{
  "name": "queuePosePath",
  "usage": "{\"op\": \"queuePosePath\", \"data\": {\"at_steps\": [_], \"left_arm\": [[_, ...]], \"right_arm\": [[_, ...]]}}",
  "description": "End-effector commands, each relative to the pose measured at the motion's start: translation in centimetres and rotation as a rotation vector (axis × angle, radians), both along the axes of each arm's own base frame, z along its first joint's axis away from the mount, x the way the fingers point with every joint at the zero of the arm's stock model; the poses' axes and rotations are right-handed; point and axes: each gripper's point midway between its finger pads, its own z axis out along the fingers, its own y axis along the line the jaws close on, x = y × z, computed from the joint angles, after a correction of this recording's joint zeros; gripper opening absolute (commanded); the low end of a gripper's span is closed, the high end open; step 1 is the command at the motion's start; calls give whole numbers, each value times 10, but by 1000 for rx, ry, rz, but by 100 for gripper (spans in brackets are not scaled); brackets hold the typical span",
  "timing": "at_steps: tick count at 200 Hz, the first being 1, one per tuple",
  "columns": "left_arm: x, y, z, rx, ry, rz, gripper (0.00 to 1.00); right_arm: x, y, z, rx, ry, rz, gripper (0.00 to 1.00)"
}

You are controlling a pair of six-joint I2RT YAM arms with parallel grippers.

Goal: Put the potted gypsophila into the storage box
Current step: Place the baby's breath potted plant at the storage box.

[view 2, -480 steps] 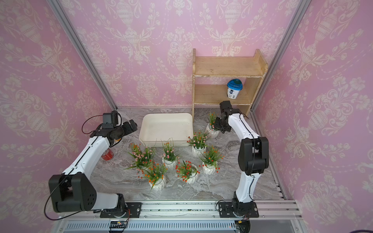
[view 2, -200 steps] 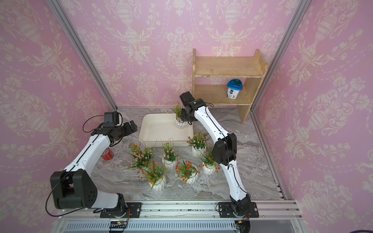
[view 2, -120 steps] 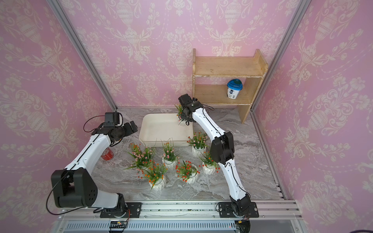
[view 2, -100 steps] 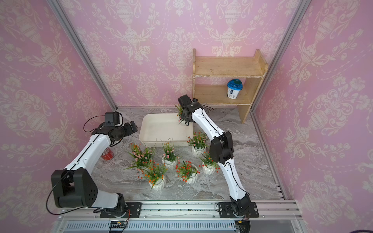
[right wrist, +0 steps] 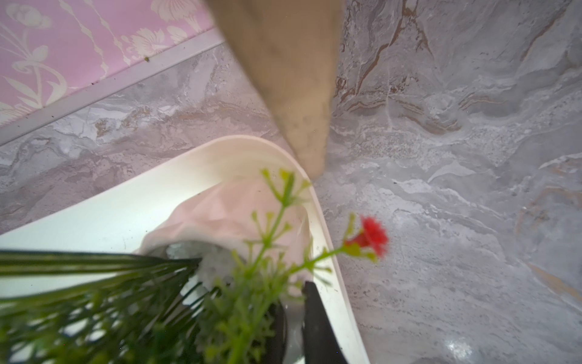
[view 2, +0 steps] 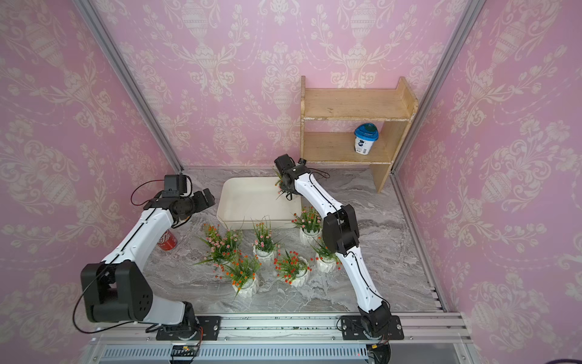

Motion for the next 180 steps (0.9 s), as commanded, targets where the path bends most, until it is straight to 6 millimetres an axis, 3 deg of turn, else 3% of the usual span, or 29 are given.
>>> {"op": "queuePosePath", "data": {"at_steps": [1, 136, 180], "left_arm": [[1, 1, 1, 8, 17, -6, 99], [1, 0, -5, 4, 37, -7, 99], [0, 1, -5, 10, 40, -3, 99]], "right_arm": [[17, 2, 20, 24, -100, -49, 4], [24, -9, 9, 19, -96, -80, 8], [25, -8, 6, 12, -91, -60, 16]]}}
